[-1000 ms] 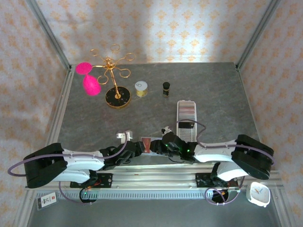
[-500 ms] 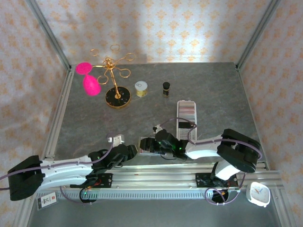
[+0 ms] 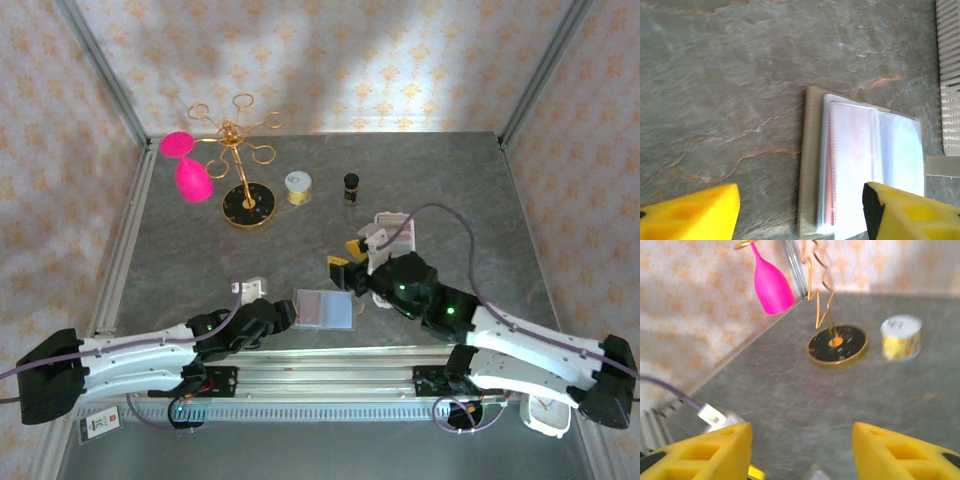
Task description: Put the credit cards into the card holder
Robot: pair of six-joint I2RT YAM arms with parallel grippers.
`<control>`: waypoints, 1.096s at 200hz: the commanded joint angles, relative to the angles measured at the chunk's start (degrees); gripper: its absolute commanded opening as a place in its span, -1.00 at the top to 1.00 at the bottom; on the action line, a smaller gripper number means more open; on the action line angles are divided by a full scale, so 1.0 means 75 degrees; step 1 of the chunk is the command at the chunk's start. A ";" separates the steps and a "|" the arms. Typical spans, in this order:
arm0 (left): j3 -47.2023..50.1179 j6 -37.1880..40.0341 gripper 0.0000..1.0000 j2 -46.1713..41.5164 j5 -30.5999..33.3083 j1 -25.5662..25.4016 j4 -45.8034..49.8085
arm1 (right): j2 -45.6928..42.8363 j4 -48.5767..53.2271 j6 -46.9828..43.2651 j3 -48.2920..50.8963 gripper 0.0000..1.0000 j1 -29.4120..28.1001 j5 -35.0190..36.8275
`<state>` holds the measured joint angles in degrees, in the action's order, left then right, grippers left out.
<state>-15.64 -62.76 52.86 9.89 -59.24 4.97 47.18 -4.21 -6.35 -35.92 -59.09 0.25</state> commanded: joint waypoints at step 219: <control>-0.0763 0.1350 -0.07 0.2771 -0.0314 -0.0029 -0.0615 | 0.3022 0.0921 -0.8975 0.0361 -0.39 0.3241 0.0811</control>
<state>-23.07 -52.75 72.51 9.30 -59.24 2.70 67.44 3.97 -73.43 -31.16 -35.03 9.17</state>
